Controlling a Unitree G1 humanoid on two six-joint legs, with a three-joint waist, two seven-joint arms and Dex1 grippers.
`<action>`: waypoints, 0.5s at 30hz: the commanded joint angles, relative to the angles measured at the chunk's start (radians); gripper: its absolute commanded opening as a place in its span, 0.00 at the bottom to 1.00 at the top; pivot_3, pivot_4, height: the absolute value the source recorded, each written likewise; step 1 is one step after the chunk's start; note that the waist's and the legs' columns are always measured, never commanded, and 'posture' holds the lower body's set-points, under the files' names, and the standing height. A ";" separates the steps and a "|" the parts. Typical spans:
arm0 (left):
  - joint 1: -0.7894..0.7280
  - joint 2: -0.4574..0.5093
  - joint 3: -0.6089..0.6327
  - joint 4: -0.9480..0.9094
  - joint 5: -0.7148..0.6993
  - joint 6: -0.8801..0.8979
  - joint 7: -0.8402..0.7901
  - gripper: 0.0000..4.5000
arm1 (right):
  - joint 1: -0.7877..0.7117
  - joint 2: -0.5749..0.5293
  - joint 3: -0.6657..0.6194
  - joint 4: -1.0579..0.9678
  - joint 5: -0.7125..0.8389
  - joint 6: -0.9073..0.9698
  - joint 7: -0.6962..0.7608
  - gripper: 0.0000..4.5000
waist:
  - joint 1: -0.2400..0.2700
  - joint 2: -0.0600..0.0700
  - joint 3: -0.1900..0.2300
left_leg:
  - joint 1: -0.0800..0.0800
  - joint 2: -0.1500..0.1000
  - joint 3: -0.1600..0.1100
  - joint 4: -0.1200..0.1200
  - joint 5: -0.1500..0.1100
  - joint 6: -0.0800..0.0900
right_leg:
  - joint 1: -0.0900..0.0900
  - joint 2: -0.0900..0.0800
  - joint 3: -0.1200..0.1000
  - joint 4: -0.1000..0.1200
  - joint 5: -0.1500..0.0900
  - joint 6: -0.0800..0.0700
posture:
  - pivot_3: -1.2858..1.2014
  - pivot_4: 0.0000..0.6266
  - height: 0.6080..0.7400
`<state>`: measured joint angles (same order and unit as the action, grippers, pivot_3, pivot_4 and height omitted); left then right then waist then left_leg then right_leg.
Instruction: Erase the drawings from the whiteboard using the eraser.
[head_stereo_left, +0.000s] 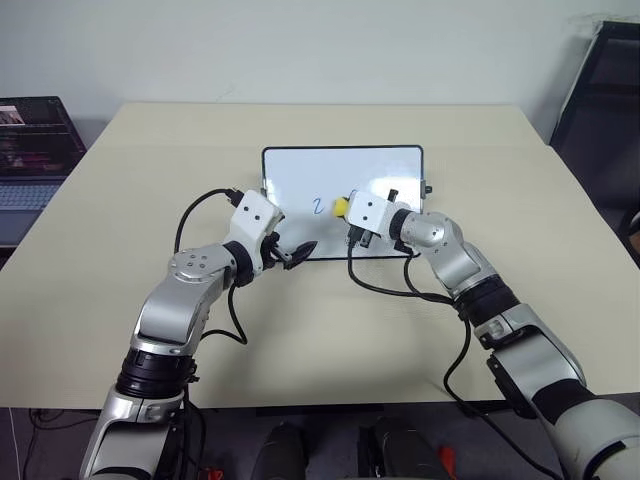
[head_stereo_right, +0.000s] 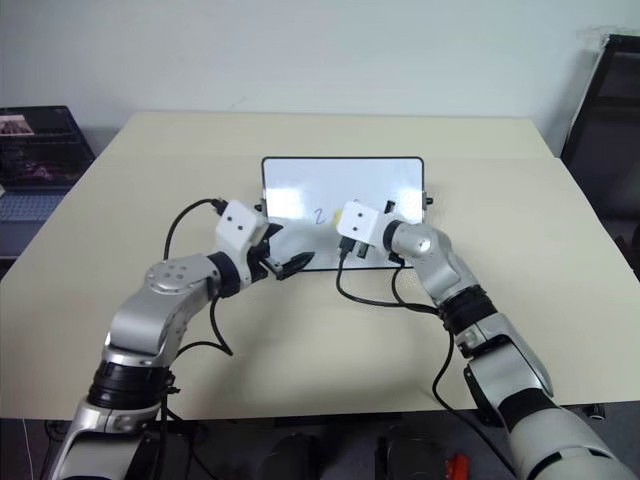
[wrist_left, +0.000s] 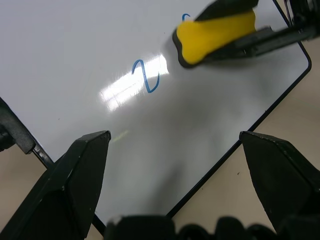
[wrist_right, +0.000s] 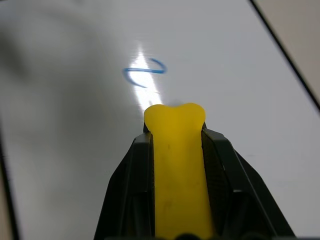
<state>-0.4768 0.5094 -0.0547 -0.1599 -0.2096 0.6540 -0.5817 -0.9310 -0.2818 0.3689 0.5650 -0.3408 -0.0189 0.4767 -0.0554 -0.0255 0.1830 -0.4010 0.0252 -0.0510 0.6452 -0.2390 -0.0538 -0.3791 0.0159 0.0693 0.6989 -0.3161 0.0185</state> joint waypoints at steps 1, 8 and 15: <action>-0.002 0.002 0.001 -0.024 -0.002 -0.014 -0.007 1.00 | -0.023 -0.030 -0.053 0.014 -0.012 0.032 -0.054 0.22 | 0.000 0.000 0.000 | 0.000 0.000 0.000 0.000 0.000 0.000 | 0.000 0.000 0.000 0.000 0.000 0.000 | 0.52 0.24 1.00; 0.000 -0.006 -0.007 -0.030 -0.003 -0.010 -0.006 1.00 | 0.040 -0.041 -0.012 -0.067 0.012 0.074 0.087 0.22 | 0.002 0.000 0.000 | 0.000 0.000 0.000 0.000 0.000 0.000 | 0.001 0.000 0.000 -0.001 0.000 0.000 | 0.52 0.24 1.00; 0.000 -0.009 -0.012 -0.030 -0.008 -0.009 -0.003 1.00 | 0.090 -0.062 0.030 -0.161 -0.037 0.082 0.140 0.22 | -0.001 0.000 0.000 | 0.001 0.000 0.000 0.000 0.000 0.000 | 0.001 0.000 0.000 0.000 0.000 0.000 | 0.52 0.24 1.00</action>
<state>-0.4713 0.5028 -0.0751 -0.1600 -0.2133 0.6527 -0.5816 -0.8324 -0.3269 0.4063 0.4104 -0.3453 0.0566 0.6440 -0.0566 -0.0255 0.1829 -0.3995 0.0252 -0.0512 0.6451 -0.2390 -0.0537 -0.3776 0.0159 0.0691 0.6988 -0.3161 0.0185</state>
